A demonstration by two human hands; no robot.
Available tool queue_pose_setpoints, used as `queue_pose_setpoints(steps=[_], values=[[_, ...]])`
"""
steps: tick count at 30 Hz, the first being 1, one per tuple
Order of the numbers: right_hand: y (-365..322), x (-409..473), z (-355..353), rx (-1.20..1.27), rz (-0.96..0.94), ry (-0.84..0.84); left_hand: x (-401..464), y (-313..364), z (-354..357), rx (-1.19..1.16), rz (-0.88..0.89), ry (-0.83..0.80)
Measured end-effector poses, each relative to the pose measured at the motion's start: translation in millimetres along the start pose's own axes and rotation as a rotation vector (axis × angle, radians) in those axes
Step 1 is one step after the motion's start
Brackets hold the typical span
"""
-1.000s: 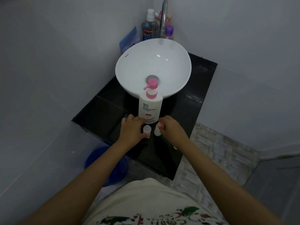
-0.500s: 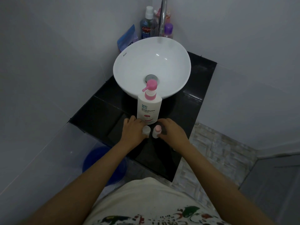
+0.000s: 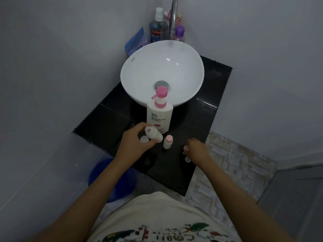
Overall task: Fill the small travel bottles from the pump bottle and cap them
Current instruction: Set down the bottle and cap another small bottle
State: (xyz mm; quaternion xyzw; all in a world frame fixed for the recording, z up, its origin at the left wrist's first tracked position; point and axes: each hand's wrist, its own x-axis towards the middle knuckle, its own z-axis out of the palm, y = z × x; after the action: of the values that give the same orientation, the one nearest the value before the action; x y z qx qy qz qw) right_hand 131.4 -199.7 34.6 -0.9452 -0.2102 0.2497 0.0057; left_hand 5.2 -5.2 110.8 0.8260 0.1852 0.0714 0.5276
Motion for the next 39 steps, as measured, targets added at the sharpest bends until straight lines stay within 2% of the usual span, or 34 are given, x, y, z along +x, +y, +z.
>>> queue_pose_setpoints(steps=[5, 7, 11, 13, 16, 21, 29, 37, 39], values=[[-1.9, 8.8, 1.8, 0.095, 0.08, -0.05, -18.1, 11.5, -9.1, -0.289, -0.1, 0.019], [-4.2, 3.7, -6.9, 0.208, 0.113, 0.016, -23.8, 16.4, -12.1, -0.363, -0.119, 0.03], [-12.8, -36.7, -45.5, 0.754, 0.01, 0.321, -31.5, 20.1, -19.8, -0.453, -0.123, 0.094], [-22.1, -63.3, -72.5, 0.998, -0.086, 0.336, -34.9, 23.8, -20.1, -0.44, -0.121, 0.072], [-38.4, -94.7, -101.9, 1.21, -0.267, 0.233, -38.4, 27.6, -15.3, -0.478, -0.137, -0.005], [-46.5, -108.0, -102.5, 1.213, -0.379, 0.19, -45.4, 33.6, -7.4, -0.453, -0.079, -0.171], [-31.4, -113.3, -96.5, 1.071, -0.479, 0.135, -49.5, 27.4, -3.4, -0.458, -0.098, -0.201], [-36.2, -113.0, -94.3, 0.857, -0.27, 0.166, -49.6, 27.7, -2.1, -0.407, -0.094, -0.208], [-37.1, -114.8, -94.6, 0.848, -0.27, 0.165, -49.6, 30.4, -2.2, -0.404, -0.086, -0.207]])
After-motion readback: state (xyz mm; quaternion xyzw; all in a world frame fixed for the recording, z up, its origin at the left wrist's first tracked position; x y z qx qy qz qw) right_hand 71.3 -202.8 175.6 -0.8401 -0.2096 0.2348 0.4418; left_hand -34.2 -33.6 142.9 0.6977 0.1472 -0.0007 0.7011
